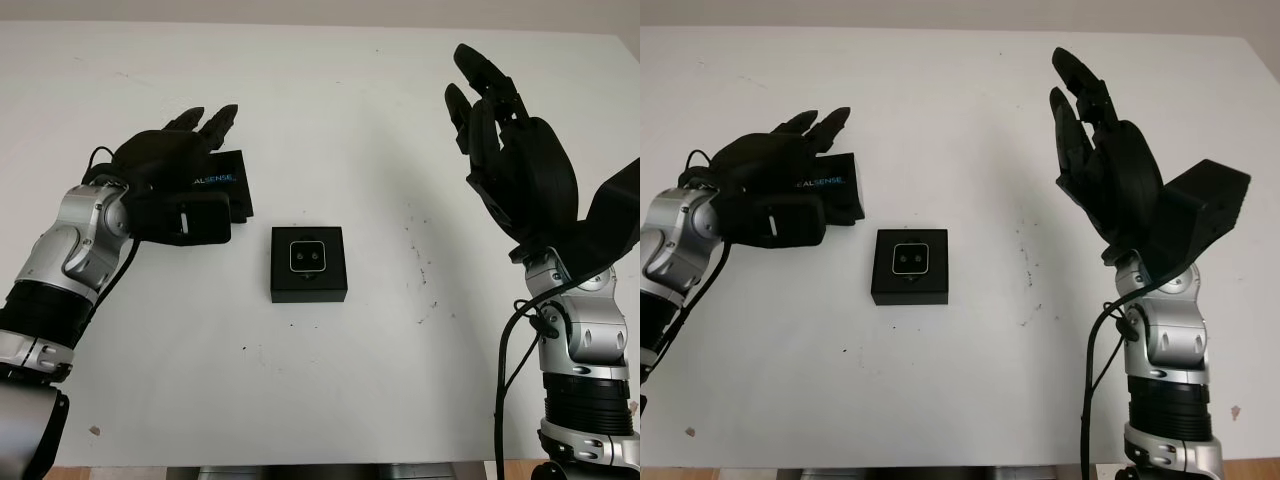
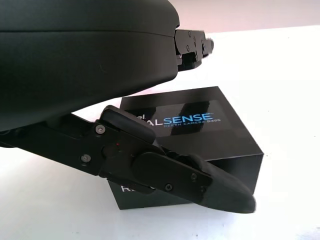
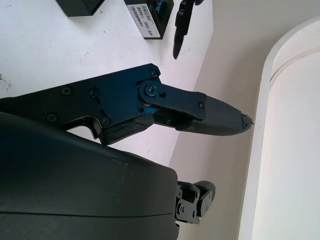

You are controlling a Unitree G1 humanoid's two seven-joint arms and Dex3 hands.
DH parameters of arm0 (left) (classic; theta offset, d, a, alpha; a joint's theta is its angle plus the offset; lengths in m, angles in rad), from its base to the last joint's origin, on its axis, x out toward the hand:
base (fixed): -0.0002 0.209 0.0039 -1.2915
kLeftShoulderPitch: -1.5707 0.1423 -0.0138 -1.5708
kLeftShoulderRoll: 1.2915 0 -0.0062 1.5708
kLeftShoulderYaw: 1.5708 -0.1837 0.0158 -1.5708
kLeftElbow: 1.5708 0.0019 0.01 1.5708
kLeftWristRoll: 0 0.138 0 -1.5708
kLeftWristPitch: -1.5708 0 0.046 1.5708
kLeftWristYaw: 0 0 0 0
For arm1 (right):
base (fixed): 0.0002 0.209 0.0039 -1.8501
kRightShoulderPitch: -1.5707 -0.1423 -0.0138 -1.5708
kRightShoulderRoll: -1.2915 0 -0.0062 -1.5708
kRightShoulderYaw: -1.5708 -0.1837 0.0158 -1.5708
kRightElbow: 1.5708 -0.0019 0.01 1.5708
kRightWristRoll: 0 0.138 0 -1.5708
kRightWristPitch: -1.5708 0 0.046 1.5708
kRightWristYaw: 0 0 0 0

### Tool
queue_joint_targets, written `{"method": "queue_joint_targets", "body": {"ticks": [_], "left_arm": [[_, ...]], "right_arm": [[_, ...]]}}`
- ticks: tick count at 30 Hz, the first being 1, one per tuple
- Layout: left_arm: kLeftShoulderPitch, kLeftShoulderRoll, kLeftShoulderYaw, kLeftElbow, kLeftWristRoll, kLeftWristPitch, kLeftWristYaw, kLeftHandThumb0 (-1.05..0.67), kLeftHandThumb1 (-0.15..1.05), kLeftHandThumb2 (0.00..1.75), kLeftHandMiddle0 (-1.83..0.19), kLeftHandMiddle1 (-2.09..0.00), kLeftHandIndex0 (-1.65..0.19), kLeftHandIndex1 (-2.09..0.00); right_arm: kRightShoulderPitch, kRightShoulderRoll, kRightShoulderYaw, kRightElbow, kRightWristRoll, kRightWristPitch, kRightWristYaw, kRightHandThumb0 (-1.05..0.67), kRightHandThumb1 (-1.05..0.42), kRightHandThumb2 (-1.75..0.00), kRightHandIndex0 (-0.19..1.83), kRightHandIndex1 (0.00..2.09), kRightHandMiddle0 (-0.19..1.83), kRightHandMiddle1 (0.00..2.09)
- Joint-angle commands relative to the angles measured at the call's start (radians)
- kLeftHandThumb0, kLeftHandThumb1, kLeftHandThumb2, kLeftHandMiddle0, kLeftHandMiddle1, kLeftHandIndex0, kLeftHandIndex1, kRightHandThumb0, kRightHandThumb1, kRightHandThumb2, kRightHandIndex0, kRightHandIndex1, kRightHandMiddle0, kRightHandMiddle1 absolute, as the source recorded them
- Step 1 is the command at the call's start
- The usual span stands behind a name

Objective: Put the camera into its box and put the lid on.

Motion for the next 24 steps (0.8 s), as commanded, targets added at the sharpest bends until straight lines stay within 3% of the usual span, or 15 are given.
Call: {"method": "queue_joint_targets", "body": {"ticks": [1,11,18,19,22,23,24], "left_arm": [[-0.02,0.023,-0.011,-0.02,0.005,-0.003,-0.02,-0.68,0.95,0.04,-0.28,-0.17,-0.16,-0.17],[-0.07,0.041,-0.082,-0.063,0.081,0.117,-0.27,-0.75,0.92,0.05,-0.27,-0.12,-0.14,-0.12],[-0.081,0.037,-0.117,-0.055,0.143,0.14,-0.287,-0.73,0.91,0.05,-0.33,-0.16,-0.2,-0.16],[-0.077,0.035,-0.115,-0.056,0.143,0.139,-0.278,-0.7,0.9,0.05,-0.16,-0.55,-0.2,-0.21],[-0.057,0.035,-0.107,-0.063,0.146,0.122,-0.211,-0.54,0.9,0.06,-0.01,-1.06,-0.2,-0.32],[-0.048,0.037,-0.103,-0.06,0.144,0.097,-0.165,-0.49,0.91,0.05,0.03,-1.25,-0.17,-0.53],[-0.04,0.038,-0.101,-0.057,0.147,0.081,-0.121,-0.44,0.92,0.06,0.02,-1.49,-0.09,-0.95]], "right_arm": [[0.016,-0.008,0.002,-0.024,-0.003,0.004,-0.007,-0.66,-1.05,-0.66,0.01,0.06,-0.19,0.51],[0.018,-0.017,0.0,-0.025,0.0,-0.011,0.003,-0.64,-1.05,-0.68,0.01,0.06,-0.19,0.49],[0.022,-0.014,-0.002,-0.033,0.008,-0.004,0.0,-0.66,-1.05,-0.66,0.0,0.06,-0.19,0.49],[0.023,-0.013,-0.002,-0.034,0.009,-0.003,-0.001,-0.66,-1.05,-0.65,0.01,0.06,-0.19,0.51],[0.031,-0.01,0.004,-0.051,0.003,0.006,-0.014,-0.65,-1.05,-0.67,0.02,0.06,-0.19,0.53],[0.034,-0.008,0.005,-0.055,0.006,0.009,-0.016,-0.64,-1.05,-0.67,0.02,0.06,-0.19,0.53],[0.036,-0.005,0.005,-0.06,0.009,0.011,-0.019,-0.63,-1.05,-0.68,0.01,0.06,-0.19,0.52]]}}
